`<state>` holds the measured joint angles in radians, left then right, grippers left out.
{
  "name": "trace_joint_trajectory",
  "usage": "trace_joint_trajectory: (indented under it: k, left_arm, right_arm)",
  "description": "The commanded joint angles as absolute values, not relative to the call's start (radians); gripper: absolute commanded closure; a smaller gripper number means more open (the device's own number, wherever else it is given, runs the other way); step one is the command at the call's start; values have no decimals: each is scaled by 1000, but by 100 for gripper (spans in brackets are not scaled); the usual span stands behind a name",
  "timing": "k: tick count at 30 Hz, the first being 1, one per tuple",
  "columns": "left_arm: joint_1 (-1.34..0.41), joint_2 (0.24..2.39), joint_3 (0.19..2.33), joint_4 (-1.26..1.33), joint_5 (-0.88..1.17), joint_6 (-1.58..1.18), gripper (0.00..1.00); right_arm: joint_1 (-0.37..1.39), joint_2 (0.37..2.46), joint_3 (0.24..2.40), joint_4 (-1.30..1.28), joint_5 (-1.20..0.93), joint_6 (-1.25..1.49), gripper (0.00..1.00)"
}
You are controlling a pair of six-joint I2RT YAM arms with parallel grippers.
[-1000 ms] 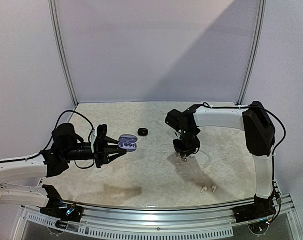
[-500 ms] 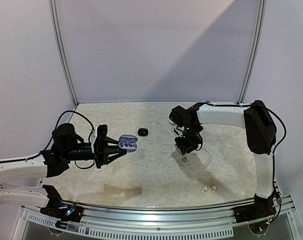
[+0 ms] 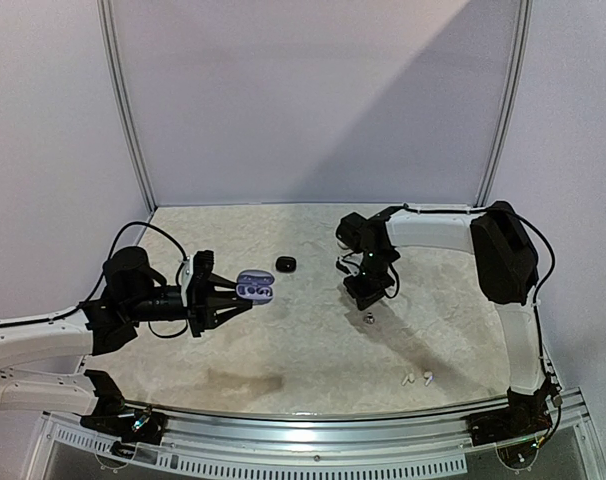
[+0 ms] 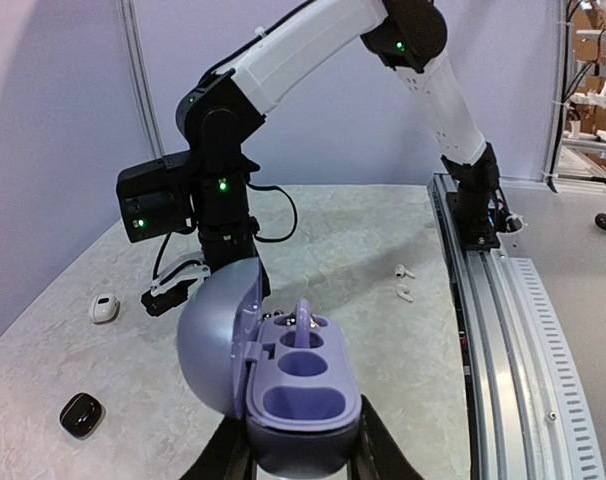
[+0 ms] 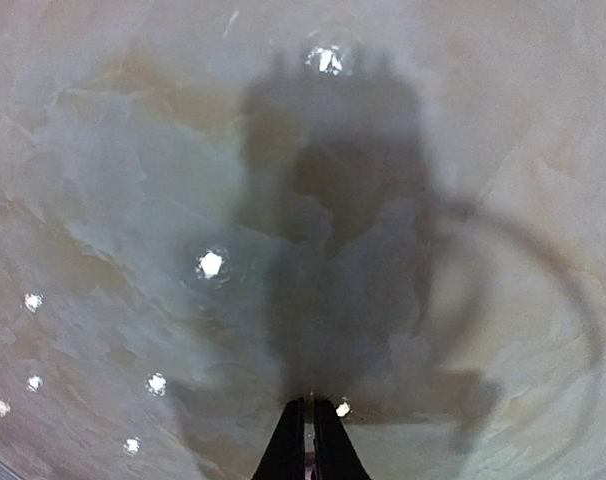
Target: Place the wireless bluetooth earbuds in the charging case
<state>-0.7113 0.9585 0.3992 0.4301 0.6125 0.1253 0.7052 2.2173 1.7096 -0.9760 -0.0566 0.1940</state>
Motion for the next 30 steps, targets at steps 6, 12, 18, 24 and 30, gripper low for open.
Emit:
trace_joint_trajectory:
  k: [6, 12, 18, 24, 30]
  left_arm:
    - [-718, 940, 395, 413, 609, 136, 100]
    - [-718, 942, 392, 417, 609, 135, 100]
    - [-718, 943, 390, 417, 610, 133, 100]
    - [-718, 945, 388, 416, 610, 134, 100]
    - [-718, 951, 388, 421, 615, 133, 100]
  right_arm:
    - [689, 2206, 1600, -1000, -25, 240, 100]
    - [689, 2128, 1528, -1000, -35, 295, 100]
    - [690, 2062, 1447, -987, -61, 349, 100]
    - [690, 2003, 1342, -958, -98, 400, 100]
    - [688, 1966, 1341, -966, -78, 409, 99]
